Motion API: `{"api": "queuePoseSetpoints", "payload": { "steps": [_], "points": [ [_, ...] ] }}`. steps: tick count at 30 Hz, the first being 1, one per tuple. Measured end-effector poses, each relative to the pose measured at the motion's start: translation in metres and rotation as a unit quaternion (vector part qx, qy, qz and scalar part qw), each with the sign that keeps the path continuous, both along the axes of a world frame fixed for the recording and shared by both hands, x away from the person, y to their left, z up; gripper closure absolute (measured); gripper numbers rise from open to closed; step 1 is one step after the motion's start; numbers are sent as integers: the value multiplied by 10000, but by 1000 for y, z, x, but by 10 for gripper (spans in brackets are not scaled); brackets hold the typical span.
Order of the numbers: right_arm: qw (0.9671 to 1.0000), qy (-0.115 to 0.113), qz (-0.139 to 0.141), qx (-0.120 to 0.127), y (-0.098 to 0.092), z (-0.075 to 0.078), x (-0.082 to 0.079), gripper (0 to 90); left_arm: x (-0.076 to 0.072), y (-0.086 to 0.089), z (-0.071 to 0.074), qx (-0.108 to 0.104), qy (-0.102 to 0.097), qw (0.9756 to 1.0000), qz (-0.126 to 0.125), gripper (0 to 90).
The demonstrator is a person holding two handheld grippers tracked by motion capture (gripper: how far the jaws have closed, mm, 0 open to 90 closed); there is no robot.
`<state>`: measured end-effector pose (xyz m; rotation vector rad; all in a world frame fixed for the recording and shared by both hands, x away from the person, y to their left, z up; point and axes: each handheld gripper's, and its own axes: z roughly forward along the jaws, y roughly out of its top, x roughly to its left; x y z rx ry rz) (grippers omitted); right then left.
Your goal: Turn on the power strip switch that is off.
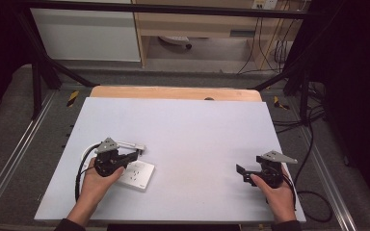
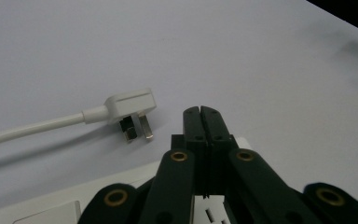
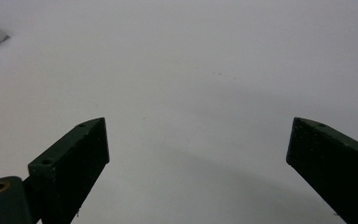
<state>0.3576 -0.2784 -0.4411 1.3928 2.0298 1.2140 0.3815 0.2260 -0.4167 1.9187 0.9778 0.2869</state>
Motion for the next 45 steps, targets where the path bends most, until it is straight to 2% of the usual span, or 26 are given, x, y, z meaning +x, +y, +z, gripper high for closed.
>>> {"api": "queuePoseSetpoints", "payload": {
  "steps": [3, 6, 10, 17, 21, 24, 27, 37, 45],
  "points": [
    [10000, -2, -1, 6, 0, 0, 0, 61, 0, -1, 0, -76, 36, 10000, -37, 900],
    [10000, 12, 1, -19, 0, 0, 0, 57, 1, -5, -2, -62, 96, 9999, -39, 900],
    [10000, 27, -17, -5, 1, -1, 1, 56, 0, -11, -1, 62, 55, 9998, -159, 900],
    [10000, 47, 11, -20, 0, -1, 2, 55, 0, -16, -6, 163, 171, 9994, -236, 900],
    [10000, 25, 36, -38, 2, -1, 1, 56, 0, -15, -8, 219, 188, 9994, -183, 900],
    [10000, 28, 19, -35, 1, -1, 1, 56, 0, -13, -9, 339, 201, 9991, -157, 900],
    [10000, 35, 17, -28, 1, -1, 1, 56, 0, -11, -11, 348, 264, 9990, -133, 900],
    [10000, 50, 24, -23, 1, -1, 1, 56, 2, -7, -14, 534, 277, 9982, -5, 900],
    [10000, 38, 39, -28, 1, -1, 1, 56, 2, -8, -14, 549, 255, 9982, -19, 900]
  ]
}}
